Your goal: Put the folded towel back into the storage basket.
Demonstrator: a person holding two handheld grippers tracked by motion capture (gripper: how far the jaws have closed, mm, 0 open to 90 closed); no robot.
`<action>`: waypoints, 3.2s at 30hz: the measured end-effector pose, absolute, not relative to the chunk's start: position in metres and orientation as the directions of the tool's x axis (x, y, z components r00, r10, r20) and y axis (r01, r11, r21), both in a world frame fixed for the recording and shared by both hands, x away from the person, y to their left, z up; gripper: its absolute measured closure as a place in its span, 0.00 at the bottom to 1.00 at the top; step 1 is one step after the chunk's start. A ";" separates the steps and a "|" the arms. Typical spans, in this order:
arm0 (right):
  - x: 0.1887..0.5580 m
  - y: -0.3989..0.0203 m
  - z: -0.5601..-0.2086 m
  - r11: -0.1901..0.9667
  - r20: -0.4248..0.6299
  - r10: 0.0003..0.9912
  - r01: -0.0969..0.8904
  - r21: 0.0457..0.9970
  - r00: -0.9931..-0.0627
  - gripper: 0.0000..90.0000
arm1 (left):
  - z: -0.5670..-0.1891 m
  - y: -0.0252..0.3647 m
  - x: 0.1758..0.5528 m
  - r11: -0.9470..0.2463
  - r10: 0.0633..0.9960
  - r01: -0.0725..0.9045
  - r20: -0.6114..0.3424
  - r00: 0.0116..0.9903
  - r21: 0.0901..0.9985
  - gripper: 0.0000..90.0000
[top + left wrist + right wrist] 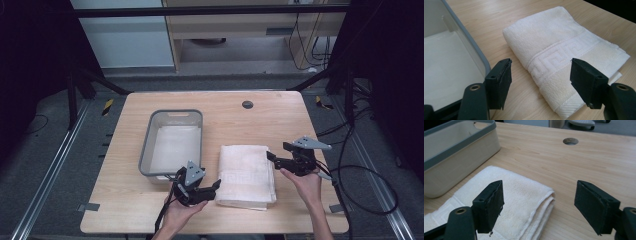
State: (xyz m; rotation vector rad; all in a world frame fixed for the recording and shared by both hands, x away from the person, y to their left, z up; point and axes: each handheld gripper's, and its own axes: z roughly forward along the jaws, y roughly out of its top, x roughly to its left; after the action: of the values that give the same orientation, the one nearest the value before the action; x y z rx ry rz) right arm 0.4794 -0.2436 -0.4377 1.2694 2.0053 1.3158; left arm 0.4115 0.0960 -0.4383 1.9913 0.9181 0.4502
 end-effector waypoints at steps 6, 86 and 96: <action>0.483 -0.248 -0.450 0.131 0.149 0.864 0.501 0.855 -0.481 0.27 | -0.445 0.090 0.411 -0.359 0.741 0.442 -0.038 0.671 0.822 0.36; 0.508 -0.224 -0.502 0.102 0.325 0.834 0.704 0.703 -0.446 0.54 | -0.500 0.053 0.436 -0.340 0.726 0.610 -0.212 0.654 0.715 0.41; 0.507 -0.222 -0.502 0.075 0.371 0.814 0.714 0.696 -0.447 0.70 | -0.499 0.057 0.440 -0.324 0.699 0.638 -0.278 0.659 0.698 0.54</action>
State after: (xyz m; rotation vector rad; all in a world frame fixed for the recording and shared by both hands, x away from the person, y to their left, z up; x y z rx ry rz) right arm 0.5070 -0.2222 -0.5022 1.5842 2.2161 1.3194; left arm 0.4400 0.0574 -0.4991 2.0455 1.0356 0.0928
